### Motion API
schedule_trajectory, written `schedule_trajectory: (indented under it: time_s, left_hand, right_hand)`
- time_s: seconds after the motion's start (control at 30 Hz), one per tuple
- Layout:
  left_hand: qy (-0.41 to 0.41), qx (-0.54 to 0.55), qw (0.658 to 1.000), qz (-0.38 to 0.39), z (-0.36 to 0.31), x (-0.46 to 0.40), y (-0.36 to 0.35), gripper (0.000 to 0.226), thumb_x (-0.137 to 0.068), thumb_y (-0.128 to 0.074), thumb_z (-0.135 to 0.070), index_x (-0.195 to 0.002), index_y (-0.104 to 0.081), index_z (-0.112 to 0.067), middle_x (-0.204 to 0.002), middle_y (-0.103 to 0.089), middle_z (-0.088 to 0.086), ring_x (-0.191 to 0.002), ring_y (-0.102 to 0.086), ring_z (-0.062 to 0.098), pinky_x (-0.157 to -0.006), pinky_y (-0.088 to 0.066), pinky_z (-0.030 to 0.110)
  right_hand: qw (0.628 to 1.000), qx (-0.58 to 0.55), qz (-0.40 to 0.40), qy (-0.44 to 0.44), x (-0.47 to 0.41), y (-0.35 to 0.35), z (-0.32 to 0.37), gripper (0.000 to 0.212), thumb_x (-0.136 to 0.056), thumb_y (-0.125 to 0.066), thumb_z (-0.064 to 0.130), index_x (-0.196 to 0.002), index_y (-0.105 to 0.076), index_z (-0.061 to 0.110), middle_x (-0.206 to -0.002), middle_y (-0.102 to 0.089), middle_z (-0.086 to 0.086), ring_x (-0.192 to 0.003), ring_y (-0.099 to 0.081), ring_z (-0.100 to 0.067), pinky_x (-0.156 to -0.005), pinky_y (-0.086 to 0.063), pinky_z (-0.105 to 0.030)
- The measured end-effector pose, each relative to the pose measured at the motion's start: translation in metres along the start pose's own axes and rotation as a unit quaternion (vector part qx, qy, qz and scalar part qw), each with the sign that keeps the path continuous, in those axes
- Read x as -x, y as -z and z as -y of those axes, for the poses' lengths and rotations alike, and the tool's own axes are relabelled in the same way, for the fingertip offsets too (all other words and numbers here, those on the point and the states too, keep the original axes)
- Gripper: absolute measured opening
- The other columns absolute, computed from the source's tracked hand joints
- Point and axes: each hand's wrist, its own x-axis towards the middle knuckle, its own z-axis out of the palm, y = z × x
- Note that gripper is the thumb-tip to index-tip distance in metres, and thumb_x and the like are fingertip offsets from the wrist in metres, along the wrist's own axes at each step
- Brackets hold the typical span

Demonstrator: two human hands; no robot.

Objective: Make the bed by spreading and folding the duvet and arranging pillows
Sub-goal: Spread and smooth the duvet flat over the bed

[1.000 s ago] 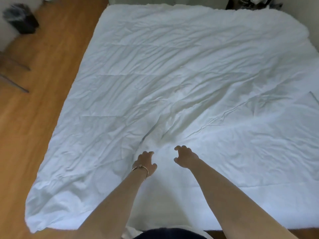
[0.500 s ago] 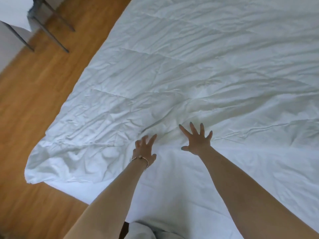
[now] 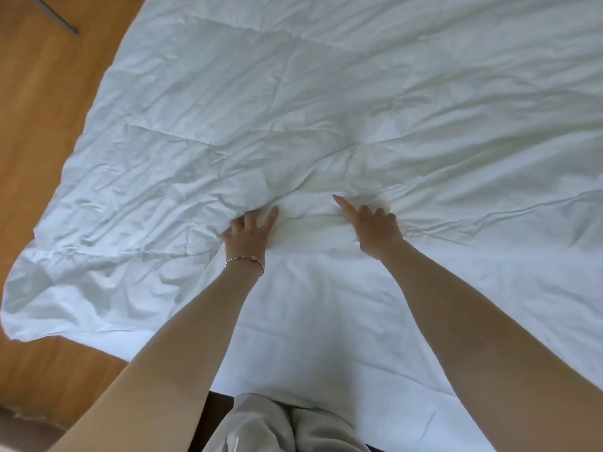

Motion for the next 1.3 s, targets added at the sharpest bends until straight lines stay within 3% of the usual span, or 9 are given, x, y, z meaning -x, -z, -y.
schedule_trajectory:
  time_s: [0.17,0.27,0.4,0.57,0.77,0.93,1.0,1.1,1.3]
  left_hand:
    - [-0.020,0.156,0.981,0.113,0.016,0.013,-0.004,0.097,-0.078,-0.049,0.004,-0.148,-0.003,-0.044,-0.144,-0.033,0.005,-0.126,-0.043,0.032,-0.096,-0.047,0.040]
    - [-0.101,0.183,0.965,0.158,0.021,0.041,-0.005,0.096,-0.076,-0.040,0.006,-0.148,-0.004,-0.046,-0.148,-0.031,-0.007,-0.124,-0.048,0.025,-0.089,-0.051,0.037]
    - [-0.163,0.197,0.951,0.175,0.012,0.074,0.000,0.095,-0.074,-0.039,0.004,-0.147,-0.008,-0.047,-0.150,-0.029,-0.016,-0.124,-0.049,0.025,-0.091,-0.051,0.037]
    - [-0.214,0.220,0.928,0.211,0.018,0.117,-0.004,0.095,-0.070,-0.036,0.007,-0.144,-0.018,-0.050,-0.146,-0.037,-0.011,-0.123,-0.048,0.024,-0.077,-0.056,0.033]
    - [-0.273,0.189,0.899,0.286,0.023,0.174,-0.029,0.087,-0.076,-0.040,0.001,-0.144,-0.023,-0.050,-0.138,-0.046,-0.004,-0.111,-0.051,0.023,-0.073,-0.050,0.028]
    - [-0.287,0.161,0.875,0.354,0.025,0.210,-0.053,0.081,-0.079,-0.044,-0.002,-0.144,-0.028,-0.047,-0.145,-0.041,-0.009,-0.128,-0.043,0.021,-0.104,-0.041,0.036]
    - [-0.280,0.152,0.874,0.367,0.025,0.210,-0.056,0.085,-0.076,-0.040,0.001,-0.145,-0.027,-0.047,-0.150,-0.034,-0.010,-0.135,-0.036,0.021,-0.107,-0.037,0.037]
    - [-0.275,0.138,0.871,0.383,0.026,0.210,-0.051,0.093,-0.069,-0.036,0.007,-0.144,-0.028,-0.047,-0.153,-0.029,-0.009,-0.134,-0.033,0.023,-0.099,-0.040,0.034]
    - [-0.239,0.051,0.868,0.432,0.004,0.227,-0.057,0.096,-0.076,-0.042,0.007,-0.149,-0.012,-0.047,-0.156,-0.021,-0.002,-0.140,-0.026,0.030,-0.105,-0.034,0.039]
  right_hand:
    - [0.982,-0.185,0.003,-0.029,0.023,0.007,-0.018,0.127,-0.075,-0.078,0.018,-0.144,0.025,0.048,-0.124,-0.039,-0.007,-0.088,-0.057,-0.028,-0.080,-0.050,-0.038]
    - [0.994,-0.110,0.030,-0.005,0.022,0.032,-0.023,0.135,-0.063,-0.086,0.027,-0.144,0.019,0.053,-0.137,-0.016,-0.004,-0.084,-0.056,-0.024,-0.077,-0.053,-0.035]
    - [0.994,-0.002,0.109,-0.020,0.030,0.058,-0.010,0.071,-0.079,-0.068,0.022,-0.138,-0.035,0.046,-0.155,0.005,0.000,-0.099,-0.059,-0.030,-0.070,-0.045,-0.031]
    - [0.982,0.036,0.186,-0.017,0.102,0.017,0.013,0.050,-0.095,-0.037,0.023,-0.142,-0.041,0.039,-0.145,-0.038,0.003,-0.129,-0.046,-0.023,-0.102,-0.043,-0.037]
    - [0.951,-0.074,0.279,-0.115,0.221,-0.053,0.025,0.042,-0.091,-0.048,0.017,-0.127,-0.030,0.030,-0.090,-0.051,0.003,-0.084,-0.057,-0.024,-0.068,-0.042,-0.032]
    - [0.924,-0.067,0.364,-0.101,0.277,-0.064,0.042,0.068,-0.096,-0.042,0.011,-0.154,-0.013,0.032,-0.158,-0.025,0.005,-0.137,-0.037,-0.022,-0.101,-0.042,-0.031]
    - [0.916,-0.081,0.384,-0.088,0.285,-0.060,0.044,0.063,-0.093,-0.043,0.007,-0.151,-0.027,0.026,-0.149,-0.038,0.001,-0.114,-0.055,-0.018,-0.084,-0.049,-0.028]
    - [0.903,-0.131,0.400,-0.091,0.301,-0.064,0.047,0.033,-0.083,-0.048,0.006,-0.115,-0.056,0.010,-0.082,-0.053,-0.004,-0.056,-0.042,-0.014,-0.052,-0.036,-0.025]
    - [0.904,-0.132,0.403,-0.047,0.319,-0.078,0.029,0.041,-0.086,-0.050,0.010,-0.126,-0.057,0.012,-0.081,-0.053,0.002,-0.055,-0.046,-0.013,-0.060,-0.044,-0.025]
